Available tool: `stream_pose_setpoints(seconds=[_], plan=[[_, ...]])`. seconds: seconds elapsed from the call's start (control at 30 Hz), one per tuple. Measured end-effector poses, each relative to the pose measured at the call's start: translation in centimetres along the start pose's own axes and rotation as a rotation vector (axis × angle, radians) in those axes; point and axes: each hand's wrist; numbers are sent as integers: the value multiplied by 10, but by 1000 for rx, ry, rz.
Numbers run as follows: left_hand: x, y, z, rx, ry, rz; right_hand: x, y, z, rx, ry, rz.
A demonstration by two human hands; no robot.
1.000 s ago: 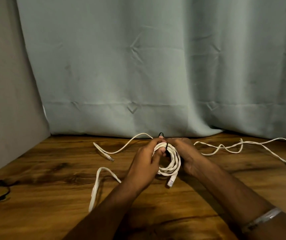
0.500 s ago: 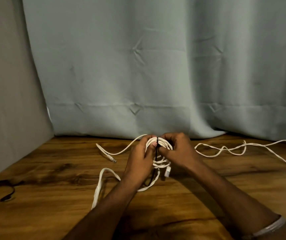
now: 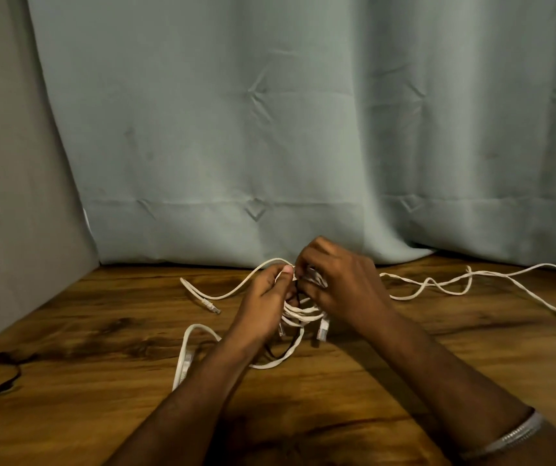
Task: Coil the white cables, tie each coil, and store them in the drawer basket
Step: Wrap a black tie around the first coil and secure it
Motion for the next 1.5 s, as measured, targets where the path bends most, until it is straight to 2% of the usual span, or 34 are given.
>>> stream_pose_setpoints(seconds=[0.13, 0.37, 0.57, 0.73, 0.83, 0.9, 0.97, 1.03, 1.17, 1.37, 1.5], plan=[[-1, 0, -2, 10, -20, -66, 0, 0, -5, 82, -48, -125], [1, -2, -4, 16, -32, -86, -1, 1, -8, 116, -98, -301], [-1, -4, -4, -36, -4, -41, 2, 1, -6, 146, -114, -322], [3, -1, -5, -145, 149, 61, 5, 1, -4, 111, -136, -336], [1, -6, -8, -190, 359, 190, 3, 0, -1, 57, -119, -344], [-1, -11, -8, -218, 480, 272, 1, -2, -1, -16, -43, -285], [-1, -11, -9, -246, 549, 309, -2, -4, 1, -86, 103, -150], [0, -9, -9, -284, 596, 308, -4, -5, 7, -132, 277, -20], [-2, -11, -8, -353, 698, 282, 1, 0, 16, -217, 501, 103], [2, -7, -6, -341, 807, 244, 7, 6, 13, -322, 721, 282], [2, -9, -4, -282, 779, 222, 6, 6, 8, -335, 805, 372]])
Point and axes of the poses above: each hand's wrist, its own y-axis towards the middle knuckle, its own z-axis out of the palm, x = y × z, and after that the axes turned 10 degrees about -z, right-handed
